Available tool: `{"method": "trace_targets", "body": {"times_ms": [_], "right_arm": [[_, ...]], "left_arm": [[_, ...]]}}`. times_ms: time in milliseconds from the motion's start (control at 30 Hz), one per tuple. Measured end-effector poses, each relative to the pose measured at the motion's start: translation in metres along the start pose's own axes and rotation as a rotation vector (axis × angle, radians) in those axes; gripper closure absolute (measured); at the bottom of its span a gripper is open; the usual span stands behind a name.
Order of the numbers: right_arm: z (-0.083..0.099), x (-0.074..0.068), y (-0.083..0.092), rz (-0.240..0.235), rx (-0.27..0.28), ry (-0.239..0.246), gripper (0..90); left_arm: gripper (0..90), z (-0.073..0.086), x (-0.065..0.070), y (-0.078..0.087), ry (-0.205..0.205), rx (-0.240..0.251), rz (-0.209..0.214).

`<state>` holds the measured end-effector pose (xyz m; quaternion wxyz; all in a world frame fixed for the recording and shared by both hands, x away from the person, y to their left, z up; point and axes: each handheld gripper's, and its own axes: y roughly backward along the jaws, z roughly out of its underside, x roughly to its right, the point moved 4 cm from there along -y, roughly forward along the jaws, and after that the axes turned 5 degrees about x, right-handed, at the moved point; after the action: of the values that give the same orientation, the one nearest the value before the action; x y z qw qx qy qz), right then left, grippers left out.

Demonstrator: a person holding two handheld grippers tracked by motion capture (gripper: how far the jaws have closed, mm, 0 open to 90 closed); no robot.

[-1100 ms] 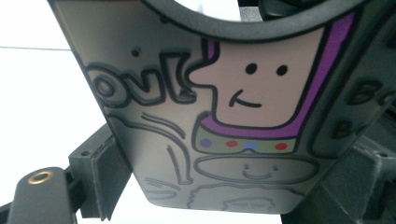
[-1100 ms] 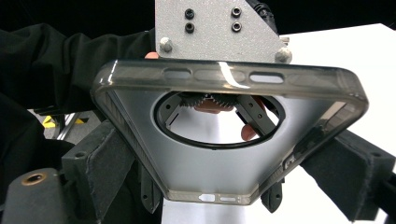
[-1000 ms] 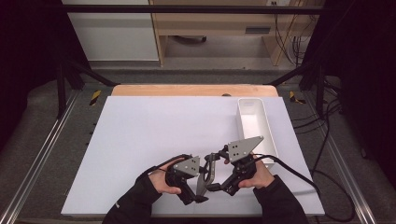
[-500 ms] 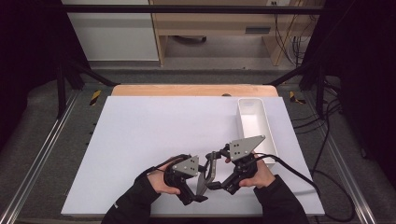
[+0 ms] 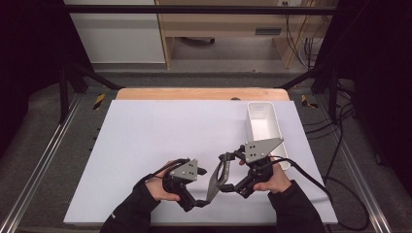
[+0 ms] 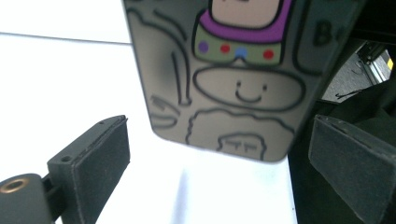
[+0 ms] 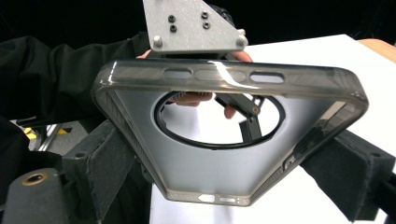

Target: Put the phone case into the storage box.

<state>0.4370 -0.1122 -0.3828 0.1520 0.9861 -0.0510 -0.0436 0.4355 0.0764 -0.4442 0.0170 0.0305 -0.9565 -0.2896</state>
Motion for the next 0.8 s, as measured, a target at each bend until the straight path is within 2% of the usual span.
{"method": "trace_targets", "body": {"times_ms": [167, 333, 667, 800], "right_arm": [[-0.003, 0.001, 0.006, 0.024, 0.005, 0.002, 12.7], [-0.005, 0.004, 0.011, 0.059, 0.011, -0.004, 12.6], [-0.007, 0.011, 0.022, 0.145, 0.036, -0.028, 12.5], [-0.008, 0.012, 0.026, 0.175, 0.039, -0.026, 12.6]], "left_arm": [[4.3, 0.005, -0.003, 0.012, 0.018, 0.027, -0.04], [3.9, 0.011, -0.007, 0.022, 0.047, 0.054, -0.098], [2.8, 0.023, -0.017, 0.044, 0.126, 0.131, -0.26], [2.8, 0.031, -0.02, 0.052, 0.149, 0.156, -0.309]]}}
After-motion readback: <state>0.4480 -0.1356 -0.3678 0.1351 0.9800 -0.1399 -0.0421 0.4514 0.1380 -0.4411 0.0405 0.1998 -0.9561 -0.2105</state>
